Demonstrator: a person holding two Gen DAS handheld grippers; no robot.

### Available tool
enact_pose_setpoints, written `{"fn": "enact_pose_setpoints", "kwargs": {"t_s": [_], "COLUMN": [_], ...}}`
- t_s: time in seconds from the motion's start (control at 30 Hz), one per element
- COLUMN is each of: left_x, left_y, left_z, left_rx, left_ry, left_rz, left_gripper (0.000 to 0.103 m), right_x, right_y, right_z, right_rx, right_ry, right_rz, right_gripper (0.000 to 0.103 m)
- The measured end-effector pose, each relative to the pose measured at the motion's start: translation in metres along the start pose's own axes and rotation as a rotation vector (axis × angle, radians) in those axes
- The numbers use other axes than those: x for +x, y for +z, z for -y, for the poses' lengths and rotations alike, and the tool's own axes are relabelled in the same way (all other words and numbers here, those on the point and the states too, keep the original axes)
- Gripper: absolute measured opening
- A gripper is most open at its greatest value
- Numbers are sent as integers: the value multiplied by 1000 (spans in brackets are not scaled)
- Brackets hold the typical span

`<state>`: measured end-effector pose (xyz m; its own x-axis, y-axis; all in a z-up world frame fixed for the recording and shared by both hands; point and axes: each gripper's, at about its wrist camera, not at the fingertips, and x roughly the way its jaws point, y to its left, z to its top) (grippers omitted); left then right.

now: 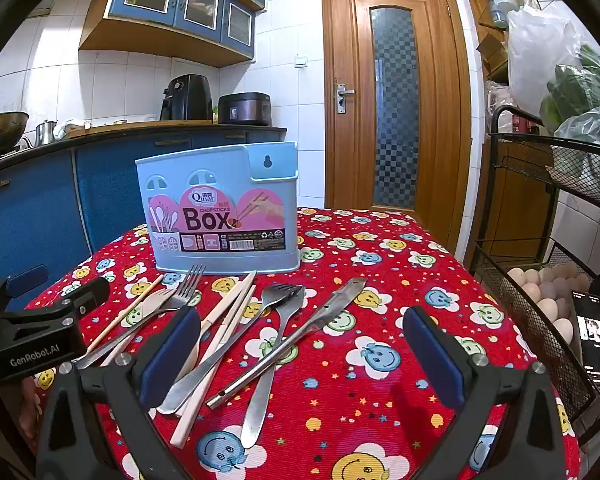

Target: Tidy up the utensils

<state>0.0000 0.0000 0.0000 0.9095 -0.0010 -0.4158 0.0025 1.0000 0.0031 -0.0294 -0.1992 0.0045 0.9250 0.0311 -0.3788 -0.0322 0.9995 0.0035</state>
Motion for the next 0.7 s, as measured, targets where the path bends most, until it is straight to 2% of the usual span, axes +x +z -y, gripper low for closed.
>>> {"fn": "enact_pose_setpoints", "kwargs": {"t_s": [0.7], "left_x": [-1], "left_y": [2], "left_z": [0], "left_rx": [3], "left_ry": [1], "left_rz": [6], "left_gripper": [103], "right_x": [0], "right_y": [0], "right_z": [0], "right_rx": [1], "right_ry": [1], "right_rz": [0], "right_gripper": [103]}}
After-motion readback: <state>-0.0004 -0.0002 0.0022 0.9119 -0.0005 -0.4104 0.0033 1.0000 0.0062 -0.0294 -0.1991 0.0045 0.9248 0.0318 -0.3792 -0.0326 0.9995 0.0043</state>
